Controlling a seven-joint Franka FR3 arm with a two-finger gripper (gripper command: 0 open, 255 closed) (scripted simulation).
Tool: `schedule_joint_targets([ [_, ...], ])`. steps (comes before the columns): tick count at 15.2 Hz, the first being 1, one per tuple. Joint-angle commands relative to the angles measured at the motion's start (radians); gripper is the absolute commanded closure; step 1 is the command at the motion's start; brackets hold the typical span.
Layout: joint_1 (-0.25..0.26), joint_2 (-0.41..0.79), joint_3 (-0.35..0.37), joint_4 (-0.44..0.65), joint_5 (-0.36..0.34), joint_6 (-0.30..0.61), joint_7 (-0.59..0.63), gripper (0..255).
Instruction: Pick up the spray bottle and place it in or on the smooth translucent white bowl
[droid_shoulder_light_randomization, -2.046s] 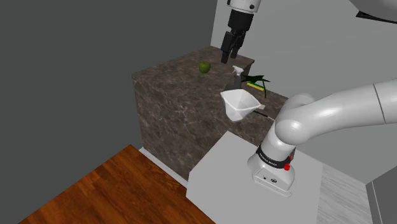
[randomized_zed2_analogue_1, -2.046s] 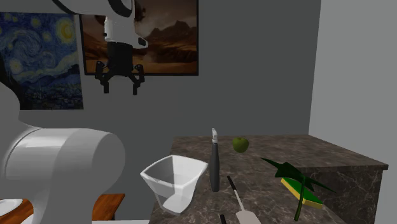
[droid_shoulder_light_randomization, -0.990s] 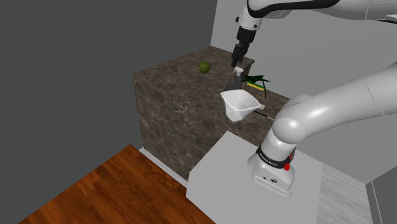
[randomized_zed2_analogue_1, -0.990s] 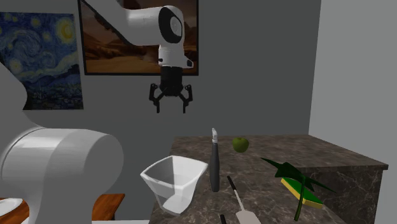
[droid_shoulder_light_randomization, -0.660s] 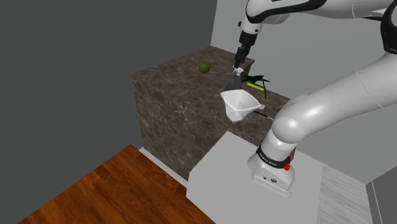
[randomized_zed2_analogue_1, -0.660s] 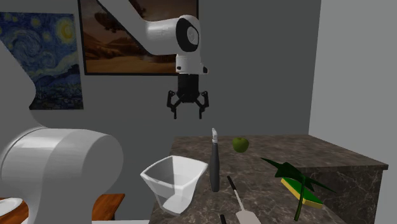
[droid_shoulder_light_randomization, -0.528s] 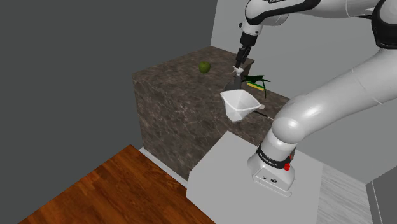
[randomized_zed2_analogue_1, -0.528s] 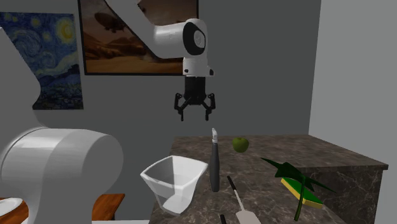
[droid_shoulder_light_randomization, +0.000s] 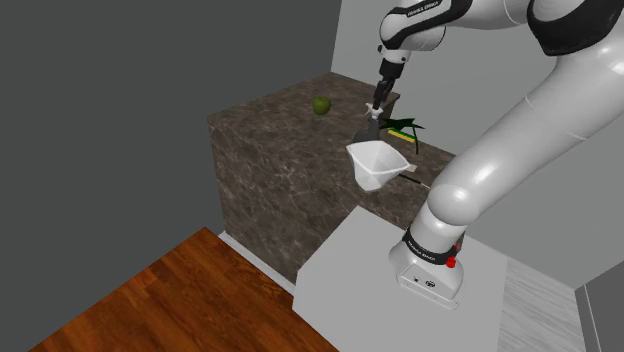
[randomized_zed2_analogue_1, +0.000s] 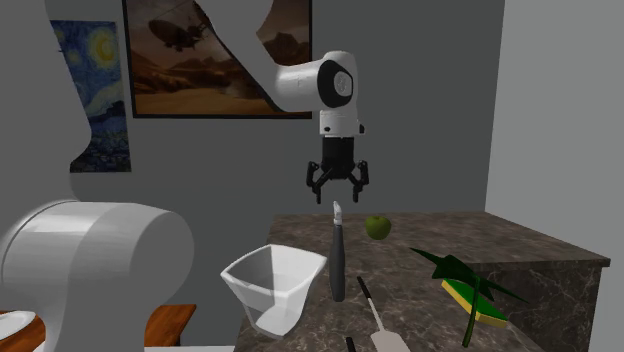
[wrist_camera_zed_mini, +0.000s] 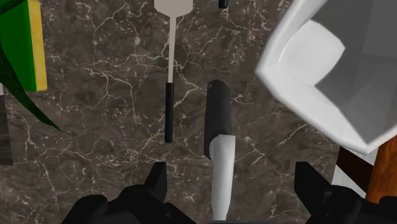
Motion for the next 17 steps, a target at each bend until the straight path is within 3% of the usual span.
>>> schedule_joint_targets([
  [1, 0.0, 0.015, -0.009, -0.012, 0.005, 0.027, -0.01, 0],
  [6, 0.003, 0.045, -0.022, -0.05, 0.017, 0.092, -0.021, 0],
  [13, 0.003, 0.045, -0.022, -0.05, 0.016, 0.092, -0.02, 0],
  [14, 0.003, 0.045, -0.022, -0.05, 0.016, 0.092, -0.02, 255],
  [17, 0.003, 0.045, -0.022, -0.05, 0.016, 0.092, -0.02, 255],
])
